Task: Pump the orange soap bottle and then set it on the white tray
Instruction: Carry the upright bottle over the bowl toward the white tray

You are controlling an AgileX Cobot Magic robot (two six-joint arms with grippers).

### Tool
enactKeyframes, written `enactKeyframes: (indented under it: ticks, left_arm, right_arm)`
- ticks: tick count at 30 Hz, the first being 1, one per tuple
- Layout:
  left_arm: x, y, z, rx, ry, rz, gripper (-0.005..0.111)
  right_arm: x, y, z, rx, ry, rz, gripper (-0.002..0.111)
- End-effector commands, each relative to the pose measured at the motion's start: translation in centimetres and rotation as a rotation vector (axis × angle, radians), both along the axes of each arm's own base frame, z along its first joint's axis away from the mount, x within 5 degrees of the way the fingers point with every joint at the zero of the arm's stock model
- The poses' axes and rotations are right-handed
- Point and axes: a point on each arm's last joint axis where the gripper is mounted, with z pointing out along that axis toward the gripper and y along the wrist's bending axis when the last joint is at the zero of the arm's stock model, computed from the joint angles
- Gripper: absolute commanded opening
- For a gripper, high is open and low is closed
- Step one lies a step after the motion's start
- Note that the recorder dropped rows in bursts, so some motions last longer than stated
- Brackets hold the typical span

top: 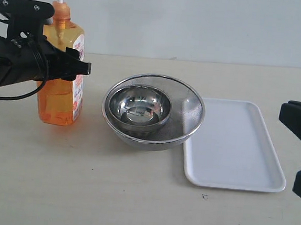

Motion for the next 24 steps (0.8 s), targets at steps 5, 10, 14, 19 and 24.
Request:
enactKeyframes:
  ticks: [5, 10, 14, 19, 24]
  left_arm:
    - [-0.8, 0.4, 4.7, -0.027, -0.181, -0.026, 0.005]
    - [-1.4, 0.6, 6.2, -0.028, -0.226, -0.047, 0.005]
    - [-2.0, 0.6, 7.3, -0.032, -0.251, -0.08, 0.005]
    - [-2.6, 0.6, 8.4, -0.033, -0.275, -0.116, 0.005]
    - [-3.1, 0.5, 8.9, -0.023, -0.281, -0.16, 0.005]
  right_arm:
    - [-0.1, 0.0, 0.1, 0.007, -0.015, 0.007, 0.0]
    - [-0.1, 0.0, 0.2, 0.011, -0.02, 0.011, 0.0]
    - [-0.1, 0.1, 0.3, 0.016, -0.025, 0.015, 0.0]
    - [-0.1, 0.1, 0.3, 0.016, -0.025, 0.015, 0.0]
    - [-0.1, 0.1, 0.3, 0.016, -0.025, 0.015, 0.0]
